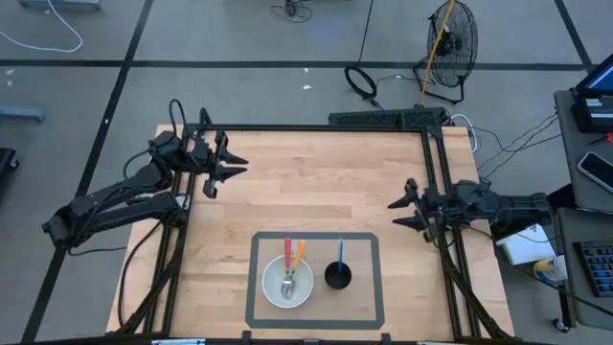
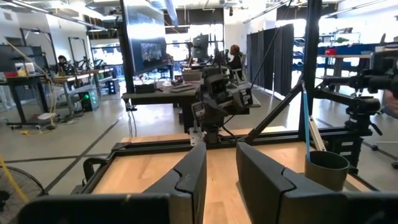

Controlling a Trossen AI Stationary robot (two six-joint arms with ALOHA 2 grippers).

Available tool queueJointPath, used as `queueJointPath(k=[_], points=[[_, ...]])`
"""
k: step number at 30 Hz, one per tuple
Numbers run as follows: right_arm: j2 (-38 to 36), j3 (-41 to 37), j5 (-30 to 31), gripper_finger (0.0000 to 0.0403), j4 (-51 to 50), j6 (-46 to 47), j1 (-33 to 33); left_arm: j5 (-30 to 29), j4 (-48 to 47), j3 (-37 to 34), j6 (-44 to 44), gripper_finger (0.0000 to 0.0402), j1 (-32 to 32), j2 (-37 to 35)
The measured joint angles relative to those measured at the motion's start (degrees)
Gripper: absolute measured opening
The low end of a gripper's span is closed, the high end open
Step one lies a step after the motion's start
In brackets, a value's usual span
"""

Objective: Pick & Place Utensil
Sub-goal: Return to Home Position

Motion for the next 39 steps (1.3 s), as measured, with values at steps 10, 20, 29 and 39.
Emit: queueJointPath(k=[10, 20, 29, 39], points=[[0.09, -6.83, -7.68, 0.0208, 16.71, 1.82, -7.24, 1.81, -0.16, 0.0, -0.79, 0.0093, -0.11, 0.0], [0.06, -6.97, -0.11, 0.0206, 16.46, -2.42, -8.32, -0.31, -2.86, 0.02, 2.84, 0.0093, -1.27, 0.0], [0.98, -7.29, 1.47, 0.0206, 14.54, -4.84, -8.27, -3.22, -0.02, -1.5, 5.81, 0.0093, -2.25, -0.28], [0.98, -8.22, 1.55, 0.0204, 16.16, -4.11, -8.27, -9.85, 22.27, -17.43, -9.5, 0.0093, -2.22, -5.39]])
